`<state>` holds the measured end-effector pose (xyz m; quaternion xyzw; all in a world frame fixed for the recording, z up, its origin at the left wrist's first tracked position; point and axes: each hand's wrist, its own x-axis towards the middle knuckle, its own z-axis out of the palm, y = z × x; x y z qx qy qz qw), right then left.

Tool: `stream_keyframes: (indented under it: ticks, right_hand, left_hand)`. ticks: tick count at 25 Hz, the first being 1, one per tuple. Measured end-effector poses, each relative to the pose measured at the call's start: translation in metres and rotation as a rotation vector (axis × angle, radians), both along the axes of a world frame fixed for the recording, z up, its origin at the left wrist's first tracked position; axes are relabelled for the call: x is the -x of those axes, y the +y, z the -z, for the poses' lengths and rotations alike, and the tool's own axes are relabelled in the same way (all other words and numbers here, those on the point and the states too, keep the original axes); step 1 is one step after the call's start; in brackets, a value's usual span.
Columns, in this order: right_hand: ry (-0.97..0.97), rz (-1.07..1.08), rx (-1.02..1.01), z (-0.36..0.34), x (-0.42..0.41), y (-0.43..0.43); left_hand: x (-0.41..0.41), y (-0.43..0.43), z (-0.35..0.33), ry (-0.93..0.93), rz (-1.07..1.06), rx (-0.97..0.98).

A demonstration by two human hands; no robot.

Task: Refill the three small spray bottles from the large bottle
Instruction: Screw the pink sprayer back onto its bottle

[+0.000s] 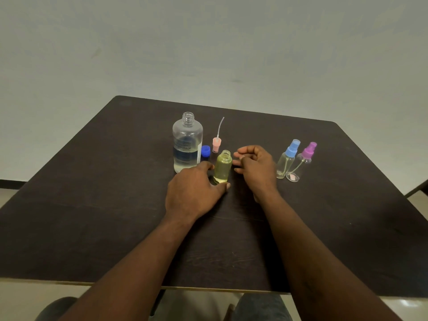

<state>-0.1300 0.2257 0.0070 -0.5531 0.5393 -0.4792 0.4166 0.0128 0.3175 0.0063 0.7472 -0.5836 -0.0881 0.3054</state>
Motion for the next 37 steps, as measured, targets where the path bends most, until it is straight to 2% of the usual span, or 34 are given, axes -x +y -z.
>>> stream_keyframes:
  ticks: [4,6,9,14,21,25,30,34,37]
  right_hand:
    - [0.104,-0.098,0.107,-0.006,-0.011,-0.019]
    - [0.152,-0.159,0.159,-0.004,-0.016,-0.029]
    - [0.174,-0.275,0.199,0.0,-0.02,-0.044]
    - [0.318,-0.457,0.331,0.005,-0.024,-0.057]
    - [0.568,-0.483,0.384,0.005,-0.025,-0.059]
    - [0.546,-0.442,0.417,0.009,-0.023,-0.06]
    - [0.281,-0.35,0.346,0.008,-0.016,-0.047]
    - [0.27,-0.264,0.39,0.008,-0.001,-0.033]
    - [0.185,-0.2,0.395,0.008,0.009,-0.017]
  left_hand:
    - [-0.007,0.003,0.0,0.253,-0.055,0.119]
    - [-0.01,0.005,0.0,0.322,-0.075,0.161]
    - [-0.009,0.005,0.0,0.291,-0.061,0.157]
    - [-0.009,0.002,0.002,0.24,-0.063,0.136]
    - [-0.006,0.004,-0.004,0.197,-0.053,0.107]
    - [-0.004,0.004,-0.006,0.117,-0.021,0.049]
    - [-0.004,0.004,-0.005,0.073,-0.022,0.02]
    - [-0.002,0.003,-0.006,0.004,-0.007,-0.02]
    - [-0.001,0.003,-0.006,-0.034,0.007,-0.021]
